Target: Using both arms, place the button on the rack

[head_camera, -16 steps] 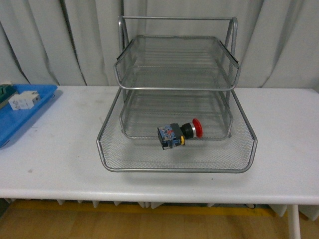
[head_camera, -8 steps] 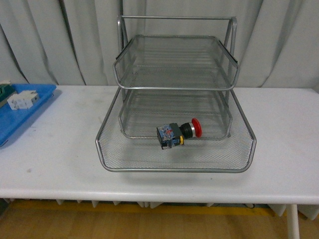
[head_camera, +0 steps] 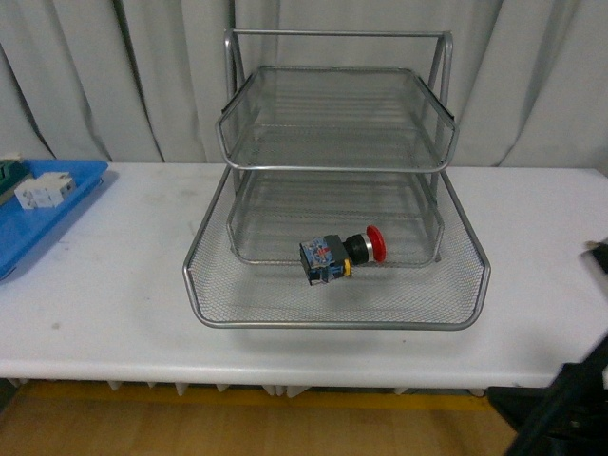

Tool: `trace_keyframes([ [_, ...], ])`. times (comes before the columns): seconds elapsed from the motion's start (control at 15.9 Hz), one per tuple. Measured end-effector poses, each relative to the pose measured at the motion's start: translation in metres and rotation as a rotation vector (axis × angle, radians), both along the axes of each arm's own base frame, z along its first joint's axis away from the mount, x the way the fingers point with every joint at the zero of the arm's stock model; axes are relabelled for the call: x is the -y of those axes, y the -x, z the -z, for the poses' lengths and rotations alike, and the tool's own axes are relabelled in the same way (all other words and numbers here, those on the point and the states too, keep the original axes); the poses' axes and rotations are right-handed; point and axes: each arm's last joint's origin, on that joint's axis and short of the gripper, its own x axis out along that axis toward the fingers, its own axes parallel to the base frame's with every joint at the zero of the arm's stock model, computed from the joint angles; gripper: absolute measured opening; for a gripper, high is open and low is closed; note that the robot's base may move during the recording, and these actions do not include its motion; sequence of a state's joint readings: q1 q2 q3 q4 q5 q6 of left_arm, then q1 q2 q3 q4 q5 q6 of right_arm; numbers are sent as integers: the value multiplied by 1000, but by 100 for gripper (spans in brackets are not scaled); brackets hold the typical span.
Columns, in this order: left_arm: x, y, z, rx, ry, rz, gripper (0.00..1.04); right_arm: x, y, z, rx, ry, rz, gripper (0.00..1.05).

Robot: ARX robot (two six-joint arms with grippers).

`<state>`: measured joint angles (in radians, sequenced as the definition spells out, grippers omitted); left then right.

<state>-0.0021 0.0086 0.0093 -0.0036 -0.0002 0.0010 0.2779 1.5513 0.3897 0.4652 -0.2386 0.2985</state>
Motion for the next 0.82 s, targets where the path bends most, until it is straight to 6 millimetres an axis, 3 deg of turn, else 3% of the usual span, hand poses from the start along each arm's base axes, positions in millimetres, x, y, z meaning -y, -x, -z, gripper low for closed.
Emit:
trace_keyframes([
  [0.13,0,0,0,0,0,0,98,-23,-22,15,-58,16,-26,1],
  [0.38,0,0,0,0,0,0,98,-63,-57,26,-56,65,-82,2],
  [0.44,0,0,0,0,0,0,98,-78,-77,27,-47,102,-92,2],
  [0.82,0,0,0,0,0,0,98,-100,-117,34,-98,177,-132,2],
])
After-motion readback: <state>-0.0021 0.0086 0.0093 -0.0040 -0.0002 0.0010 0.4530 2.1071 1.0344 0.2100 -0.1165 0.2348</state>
